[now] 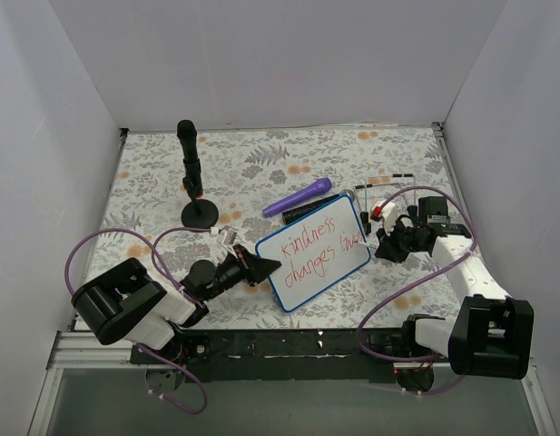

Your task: Write a sentence on the whiteboard

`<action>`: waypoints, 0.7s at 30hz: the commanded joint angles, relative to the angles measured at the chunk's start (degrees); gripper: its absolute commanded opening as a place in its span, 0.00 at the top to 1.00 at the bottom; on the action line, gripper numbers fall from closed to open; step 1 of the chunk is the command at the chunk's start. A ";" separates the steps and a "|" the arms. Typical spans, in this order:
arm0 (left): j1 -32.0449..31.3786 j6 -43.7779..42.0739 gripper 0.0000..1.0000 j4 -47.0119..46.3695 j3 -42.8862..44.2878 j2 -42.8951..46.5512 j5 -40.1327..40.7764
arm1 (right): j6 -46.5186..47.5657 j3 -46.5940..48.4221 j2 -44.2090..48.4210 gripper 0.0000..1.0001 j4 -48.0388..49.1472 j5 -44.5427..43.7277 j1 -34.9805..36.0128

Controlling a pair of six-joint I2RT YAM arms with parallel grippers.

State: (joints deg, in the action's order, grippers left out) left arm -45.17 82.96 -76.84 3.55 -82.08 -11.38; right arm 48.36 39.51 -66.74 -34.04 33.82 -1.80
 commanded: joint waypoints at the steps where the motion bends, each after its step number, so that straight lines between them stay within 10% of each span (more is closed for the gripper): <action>1: -0.01 -1.40 1.00 -1.91 -0.48 -0.27 -1.81 | 0.42 -0.31 -0.85 0.99 0.03 0.63 0.31; 21: 0.08 -1.57 1.00 -1.65 -0.56 0.08 -1.72 | -1.60 -0.57 -1.64 0.99 1.79 -3.59 0.40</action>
State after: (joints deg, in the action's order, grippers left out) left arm -45.12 83.42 -76.77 3.55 -82.08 -11.38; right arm 47.55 39.48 -68.03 -34.00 31.99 -1.69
